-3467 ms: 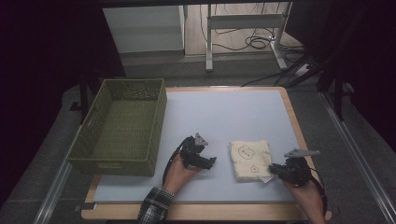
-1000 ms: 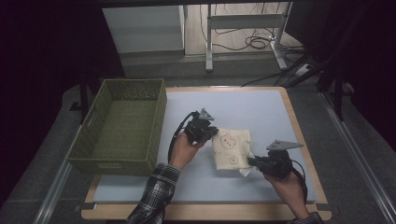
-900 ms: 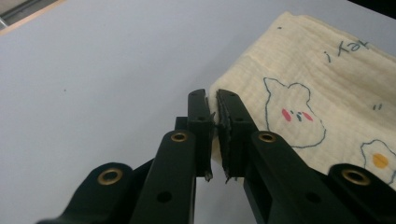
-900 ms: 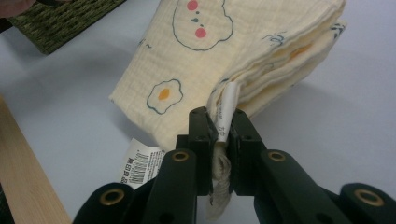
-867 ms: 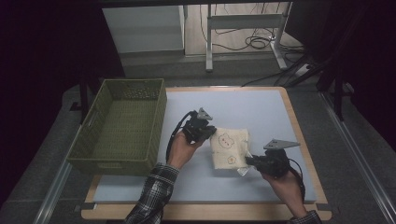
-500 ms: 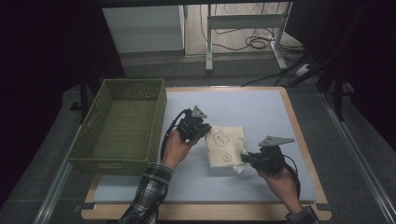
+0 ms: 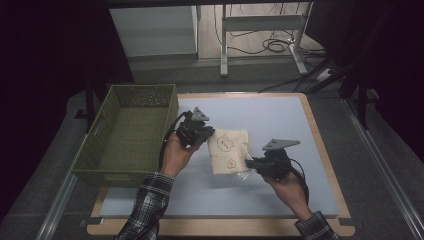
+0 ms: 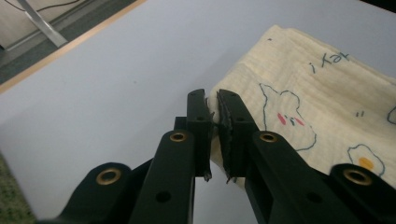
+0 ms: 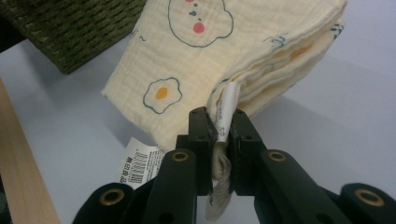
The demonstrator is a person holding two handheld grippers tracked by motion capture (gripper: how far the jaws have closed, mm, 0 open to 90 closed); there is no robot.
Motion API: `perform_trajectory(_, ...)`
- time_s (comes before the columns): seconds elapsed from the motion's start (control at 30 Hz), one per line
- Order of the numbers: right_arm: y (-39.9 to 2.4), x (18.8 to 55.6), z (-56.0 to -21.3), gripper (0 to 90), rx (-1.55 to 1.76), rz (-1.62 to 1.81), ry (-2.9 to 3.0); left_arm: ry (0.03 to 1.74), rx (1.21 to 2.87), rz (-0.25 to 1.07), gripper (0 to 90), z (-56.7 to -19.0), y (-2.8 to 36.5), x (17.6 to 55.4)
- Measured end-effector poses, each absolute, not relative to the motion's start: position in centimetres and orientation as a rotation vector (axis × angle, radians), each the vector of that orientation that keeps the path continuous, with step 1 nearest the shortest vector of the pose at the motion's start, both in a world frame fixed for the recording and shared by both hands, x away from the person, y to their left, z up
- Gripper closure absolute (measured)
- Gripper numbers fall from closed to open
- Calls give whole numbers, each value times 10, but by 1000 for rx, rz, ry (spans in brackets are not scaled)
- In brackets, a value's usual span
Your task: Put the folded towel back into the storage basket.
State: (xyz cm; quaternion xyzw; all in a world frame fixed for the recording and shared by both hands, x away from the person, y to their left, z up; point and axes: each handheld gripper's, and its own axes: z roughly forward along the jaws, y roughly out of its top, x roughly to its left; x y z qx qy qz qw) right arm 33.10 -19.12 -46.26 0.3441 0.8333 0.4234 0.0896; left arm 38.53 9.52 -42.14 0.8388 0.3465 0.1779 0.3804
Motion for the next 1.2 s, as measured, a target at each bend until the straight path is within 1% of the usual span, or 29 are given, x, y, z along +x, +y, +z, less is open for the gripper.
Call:
perform_trajectory(0.47,-155,341,-443,815,947,1294,2489,935,2114,526,836,-405,136,381)
perform_trajectory(0.67,-137,346,-439,815,913,1301,2504,955,2122,562,833,-401,154,379)
perform_trajectory(1.0,-113,353,-432,815,891,1342,2526,1001,2085,603,831,-393,185,375)
perform_trajectory(1.2,-101,358,-423,815,876,1361,2531,1016,2072,622,831,-387,195,374)
